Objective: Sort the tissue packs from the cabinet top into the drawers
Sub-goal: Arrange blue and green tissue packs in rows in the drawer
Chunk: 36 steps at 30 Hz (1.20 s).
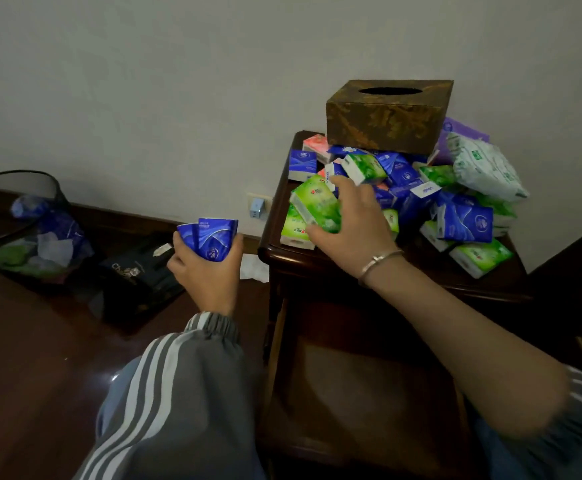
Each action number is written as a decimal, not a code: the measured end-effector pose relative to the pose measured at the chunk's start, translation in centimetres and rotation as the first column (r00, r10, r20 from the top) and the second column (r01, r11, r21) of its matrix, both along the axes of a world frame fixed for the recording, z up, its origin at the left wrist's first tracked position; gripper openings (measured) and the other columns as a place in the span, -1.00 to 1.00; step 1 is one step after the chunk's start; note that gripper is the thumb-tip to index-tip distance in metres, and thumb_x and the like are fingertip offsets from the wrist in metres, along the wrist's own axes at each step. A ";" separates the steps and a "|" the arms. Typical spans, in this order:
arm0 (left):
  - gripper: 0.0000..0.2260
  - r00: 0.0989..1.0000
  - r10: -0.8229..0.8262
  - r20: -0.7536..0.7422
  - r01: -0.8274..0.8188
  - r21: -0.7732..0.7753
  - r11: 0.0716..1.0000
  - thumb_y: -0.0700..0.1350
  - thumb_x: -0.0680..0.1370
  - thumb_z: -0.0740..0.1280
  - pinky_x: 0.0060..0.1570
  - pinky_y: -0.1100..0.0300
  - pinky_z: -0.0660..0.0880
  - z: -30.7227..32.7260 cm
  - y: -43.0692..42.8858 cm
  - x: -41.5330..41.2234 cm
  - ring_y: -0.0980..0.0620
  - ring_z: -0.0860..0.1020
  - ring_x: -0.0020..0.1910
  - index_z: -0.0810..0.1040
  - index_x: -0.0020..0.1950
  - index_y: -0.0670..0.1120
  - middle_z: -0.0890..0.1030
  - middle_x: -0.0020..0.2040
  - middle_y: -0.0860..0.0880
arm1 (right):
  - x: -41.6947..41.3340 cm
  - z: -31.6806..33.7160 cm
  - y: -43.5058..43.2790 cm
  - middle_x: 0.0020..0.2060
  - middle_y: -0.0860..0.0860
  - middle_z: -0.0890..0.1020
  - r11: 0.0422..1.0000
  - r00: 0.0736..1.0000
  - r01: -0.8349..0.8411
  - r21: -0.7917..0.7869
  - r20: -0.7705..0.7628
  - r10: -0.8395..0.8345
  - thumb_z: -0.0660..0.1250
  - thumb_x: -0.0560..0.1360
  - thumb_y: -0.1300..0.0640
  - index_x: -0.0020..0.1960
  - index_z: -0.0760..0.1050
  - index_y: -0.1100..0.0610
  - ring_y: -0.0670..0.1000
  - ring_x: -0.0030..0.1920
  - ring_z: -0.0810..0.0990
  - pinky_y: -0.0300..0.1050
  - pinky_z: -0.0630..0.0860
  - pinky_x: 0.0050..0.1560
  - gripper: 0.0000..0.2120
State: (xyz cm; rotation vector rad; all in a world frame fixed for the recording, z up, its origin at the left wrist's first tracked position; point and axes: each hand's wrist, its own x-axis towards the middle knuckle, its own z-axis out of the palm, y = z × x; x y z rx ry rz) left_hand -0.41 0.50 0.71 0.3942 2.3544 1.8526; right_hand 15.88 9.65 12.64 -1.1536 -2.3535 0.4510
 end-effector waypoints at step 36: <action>-0.10 0.987 -0.122 0.109 0.132 -0.093 0.987 0.21 0.31 0.50 0.08 0.29 0.26 -0.8 -2.0 -1.2 -0.07 0.34 0.32 0.14 0.52 -0.01 0.25 0.39 -0.13 | -2.1 -0.4 -1.3 0.08 0.03 0.39 0.967 0.984 -0.178 -0.181 -0.033 0.174 0.52 0.30 0.09 0.21 0.34 0.08 0.05 0.09 0.47 -0.18 0.40 0.01 -0.44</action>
